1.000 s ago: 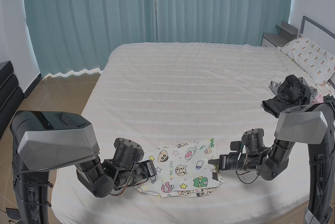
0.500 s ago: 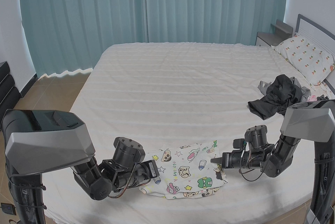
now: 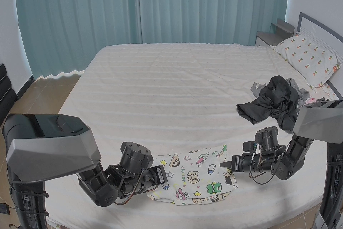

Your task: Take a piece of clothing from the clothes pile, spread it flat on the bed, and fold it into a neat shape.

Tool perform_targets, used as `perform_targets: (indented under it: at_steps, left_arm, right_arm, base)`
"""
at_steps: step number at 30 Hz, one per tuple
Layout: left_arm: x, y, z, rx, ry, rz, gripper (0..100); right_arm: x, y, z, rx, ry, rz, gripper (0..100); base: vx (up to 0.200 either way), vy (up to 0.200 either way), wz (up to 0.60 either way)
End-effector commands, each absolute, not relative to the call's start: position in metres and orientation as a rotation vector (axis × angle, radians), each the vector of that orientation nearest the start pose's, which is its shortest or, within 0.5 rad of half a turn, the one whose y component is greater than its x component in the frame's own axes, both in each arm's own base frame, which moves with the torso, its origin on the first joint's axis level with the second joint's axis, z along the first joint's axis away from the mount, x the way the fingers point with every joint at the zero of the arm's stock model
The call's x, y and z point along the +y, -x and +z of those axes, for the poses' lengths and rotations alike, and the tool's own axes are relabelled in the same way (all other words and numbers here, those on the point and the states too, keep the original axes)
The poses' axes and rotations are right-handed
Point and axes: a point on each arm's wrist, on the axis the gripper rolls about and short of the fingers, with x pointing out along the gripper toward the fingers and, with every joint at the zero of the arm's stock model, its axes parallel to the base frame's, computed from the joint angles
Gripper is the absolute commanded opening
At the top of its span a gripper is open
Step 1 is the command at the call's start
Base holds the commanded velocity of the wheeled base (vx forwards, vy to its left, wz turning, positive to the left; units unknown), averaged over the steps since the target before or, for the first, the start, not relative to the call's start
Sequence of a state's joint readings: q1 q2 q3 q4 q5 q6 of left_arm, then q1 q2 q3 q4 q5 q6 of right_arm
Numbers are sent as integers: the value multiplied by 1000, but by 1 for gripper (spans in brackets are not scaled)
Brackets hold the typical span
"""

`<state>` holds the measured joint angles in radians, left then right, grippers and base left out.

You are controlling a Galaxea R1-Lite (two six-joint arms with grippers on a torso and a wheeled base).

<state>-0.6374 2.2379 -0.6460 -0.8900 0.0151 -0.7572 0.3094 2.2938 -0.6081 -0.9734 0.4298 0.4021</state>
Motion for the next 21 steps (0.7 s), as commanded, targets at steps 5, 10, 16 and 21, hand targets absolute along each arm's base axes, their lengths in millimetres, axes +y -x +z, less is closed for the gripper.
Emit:
perform_targets:
  at_steps: [5, 10, 16, 21]
  left_arm:
    - [-204, -267, -8, 861, 470, -321, 0]
    - [-205, -266, -8, 863, 469, -326, 0]
    - [-205, -266, -17, 883, 458, -315, 0]
    - [-206, -267, -23, 885, 456, -312, 0]
  right_arm:
    - [92, -306, -18, 820, -427, 517, 0]
    - [90, -305, -18, 812, -429, 512, 0]
    - [91, -305, -22, 823, -426, 513, 0]
    - [92, -304, -24, 830, -425, 514, 0]
  base:
    - [0, -200, 0]
    - [0, -200, 0]
    - [0, -200, 0]
    - [0, 0, 0]
